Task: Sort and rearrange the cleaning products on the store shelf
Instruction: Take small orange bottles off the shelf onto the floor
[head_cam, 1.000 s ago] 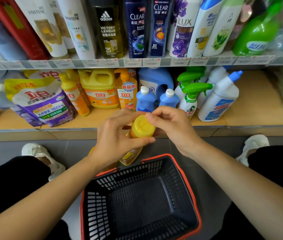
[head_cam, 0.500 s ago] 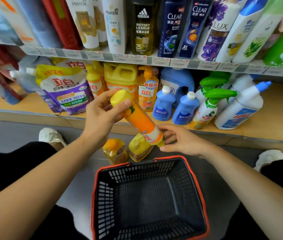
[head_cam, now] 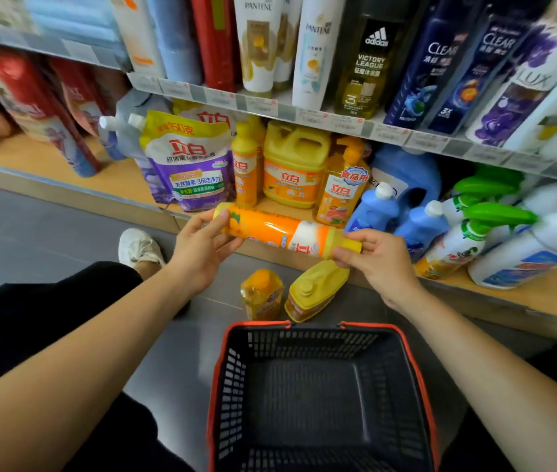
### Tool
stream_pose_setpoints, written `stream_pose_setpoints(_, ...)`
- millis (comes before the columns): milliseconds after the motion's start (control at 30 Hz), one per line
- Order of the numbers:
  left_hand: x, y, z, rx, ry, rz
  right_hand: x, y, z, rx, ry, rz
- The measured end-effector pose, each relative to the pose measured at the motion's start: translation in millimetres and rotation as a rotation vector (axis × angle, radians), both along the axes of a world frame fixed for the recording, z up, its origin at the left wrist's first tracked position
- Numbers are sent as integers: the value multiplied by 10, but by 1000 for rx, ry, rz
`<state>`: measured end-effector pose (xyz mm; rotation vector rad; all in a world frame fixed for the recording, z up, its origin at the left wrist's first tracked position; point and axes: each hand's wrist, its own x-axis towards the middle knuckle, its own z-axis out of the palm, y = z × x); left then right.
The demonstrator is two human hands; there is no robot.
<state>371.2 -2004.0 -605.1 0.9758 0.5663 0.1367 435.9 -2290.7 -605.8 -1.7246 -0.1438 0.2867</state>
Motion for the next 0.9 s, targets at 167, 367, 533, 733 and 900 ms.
stream_pose_setpoints(167,-134,233,-327,193,210,-217,187,152,71,-180,-208,32)
stream_pose_setpoints(367,-28,446,-439,533,278,-200,357,387,4,-494,-438,86)
stream_pose_setpoints(533,459,669,-380,771,193,-139,531,596,-235,-604,-535,180)
stream_pose_setpoints(733,1176,571,-530,989,137,-66,772,756,-583,-698,-451,287)
stream_pose_setpoints(900,1614,384,-680,1052,30,-20,835,744,-873,-708,-371,340)
